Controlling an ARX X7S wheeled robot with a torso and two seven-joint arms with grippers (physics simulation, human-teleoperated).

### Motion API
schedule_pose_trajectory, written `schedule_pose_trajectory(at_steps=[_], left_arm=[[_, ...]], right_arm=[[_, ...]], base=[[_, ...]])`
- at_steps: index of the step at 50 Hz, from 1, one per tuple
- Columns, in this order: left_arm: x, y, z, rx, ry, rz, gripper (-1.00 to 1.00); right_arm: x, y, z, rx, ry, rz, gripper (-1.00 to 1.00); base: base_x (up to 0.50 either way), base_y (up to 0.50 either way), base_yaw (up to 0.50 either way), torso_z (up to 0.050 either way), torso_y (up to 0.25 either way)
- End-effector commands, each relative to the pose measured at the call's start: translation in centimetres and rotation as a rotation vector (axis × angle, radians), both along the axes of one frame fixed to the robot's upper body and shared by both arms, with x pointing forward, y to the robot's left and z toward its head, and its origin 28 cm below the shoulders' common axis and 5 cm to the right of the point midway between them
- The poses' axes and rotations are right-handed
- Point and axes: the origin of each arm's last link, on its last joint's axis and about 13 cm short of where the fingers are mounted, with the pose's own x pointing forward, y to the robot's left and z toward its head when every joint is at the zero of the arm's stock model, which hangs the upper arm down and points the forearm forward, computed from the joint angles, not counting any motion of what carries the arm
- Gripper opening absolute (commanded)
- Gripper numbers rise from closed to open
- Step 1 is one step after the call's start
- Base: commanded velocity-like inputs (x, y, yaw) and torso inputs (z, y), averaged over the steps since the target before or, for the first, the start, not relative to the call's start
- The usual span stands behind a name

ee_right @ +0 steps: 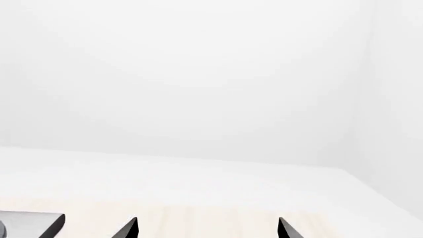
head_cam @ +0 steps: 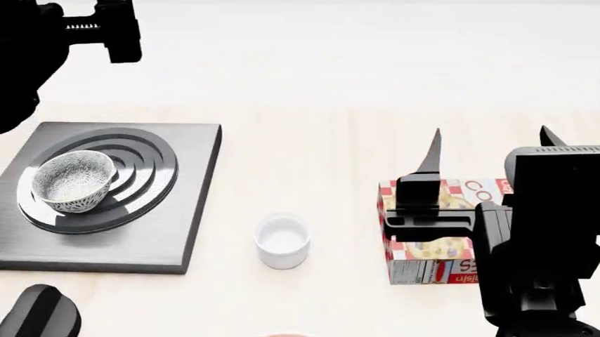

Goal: Pick the akita bowl on the stove and place it on the plate.

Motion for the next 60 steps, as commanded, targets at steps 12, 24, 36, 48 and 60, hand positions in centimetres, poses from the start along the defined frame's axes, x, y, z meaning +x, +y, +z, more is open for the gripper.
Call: schedule_pose_trajectory(at_steps=[12, 24, 36, 48, 60], left_arm=[[1.3, -0.4, -0.2, -0.015, 0.025, -0.029, 1.0], [1.5, -0.2, -0.5, 0.011, -0.011, -0.041, 1.0], [1.6, 0.0, -0.4, 0.045, -0.042, -0.021, 1.0], [1.6, 0.1, -0.6, 0.057, -0.042, -0.012, 1.0], [1.5, 0.0, -1.0, 0.07, -0.039, -0.028, 1.0]], right_arm=[[0.0, -0.1, -0.1, 0.024, -0.006, 0.0, 1.0], [0.0, -0.1, -0.1, 0.024, -0.006, 0.001, 1.0], [0.0, -0.1, -0.1, 0.023, -0.006, 0.002, 1.0], [0.0, -0.1, -0.1, 0.022, -0.006, 0.003, 1.0], [0.0, -0.1, -0.1, 0.021, -0.005, 0.003, 1.0]], base=[[0.0, 0.0, 0.0, 0.0, 0.0], [0.0, 0.0, 0.0, 0.0, 0.0], [0.0, 0.0, 0.0, 0.0, -0.054], [0.0, 0.0, 0.0, 0.0, -0.073], [0.0, 0.0, 0.0, 0.002, -0.117]])
